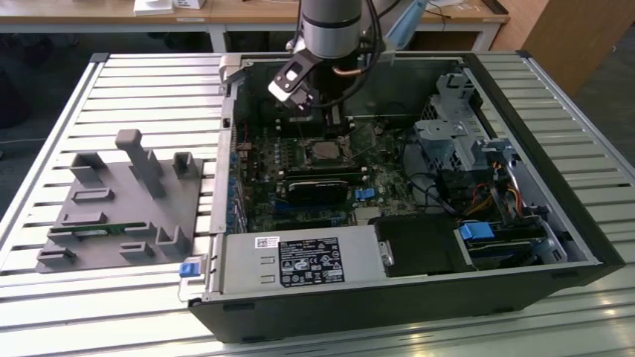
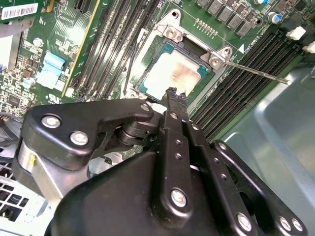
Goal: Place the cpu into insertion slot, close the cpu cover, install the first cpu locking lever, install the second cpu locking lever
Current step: 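Close the cpu cover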
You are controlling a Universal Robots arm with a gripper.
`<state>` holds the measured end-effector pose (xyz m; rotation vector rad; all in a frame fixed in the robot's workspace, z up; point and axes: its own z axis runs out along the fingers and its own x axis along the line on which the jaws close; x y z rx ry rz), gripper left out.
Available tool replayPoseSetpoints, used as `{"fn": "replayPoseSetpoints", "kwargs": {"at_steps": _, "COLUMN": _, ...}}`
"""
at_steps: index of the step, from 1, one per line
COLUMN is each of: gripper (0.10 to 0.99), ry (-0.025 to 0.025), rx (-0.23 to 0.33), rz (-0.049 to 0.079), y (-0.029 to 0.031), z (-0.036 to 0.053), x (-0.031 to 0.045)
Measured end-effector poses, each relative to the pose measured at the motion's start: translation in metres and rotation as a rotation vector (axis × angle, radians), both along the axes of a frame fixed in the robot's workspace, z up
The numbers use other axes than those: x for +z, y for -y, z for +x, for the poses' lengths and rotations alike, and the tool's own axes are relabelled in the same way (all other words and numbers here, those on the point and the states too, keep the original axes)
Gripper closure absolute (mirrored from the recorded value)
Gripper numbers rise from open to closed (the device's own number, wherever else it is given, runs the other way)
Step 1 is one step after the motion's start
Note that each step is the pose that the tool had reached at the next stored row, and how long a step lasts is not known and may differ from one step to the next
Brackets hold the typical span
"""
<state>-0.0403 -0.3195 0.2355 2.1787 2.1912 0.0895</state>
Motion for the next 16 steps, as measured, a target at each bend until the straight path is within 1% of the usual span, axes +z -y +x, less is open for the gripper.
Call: {"fn": "replayPoseSetpoints", "kwargs": {"at_steps": 16, "gripper": 0.980, "ry": -0.0001, "rx": 0.000, "rz": 0.000, "y": -0.0010, "z": 0.0000, "x": 0.0112}}
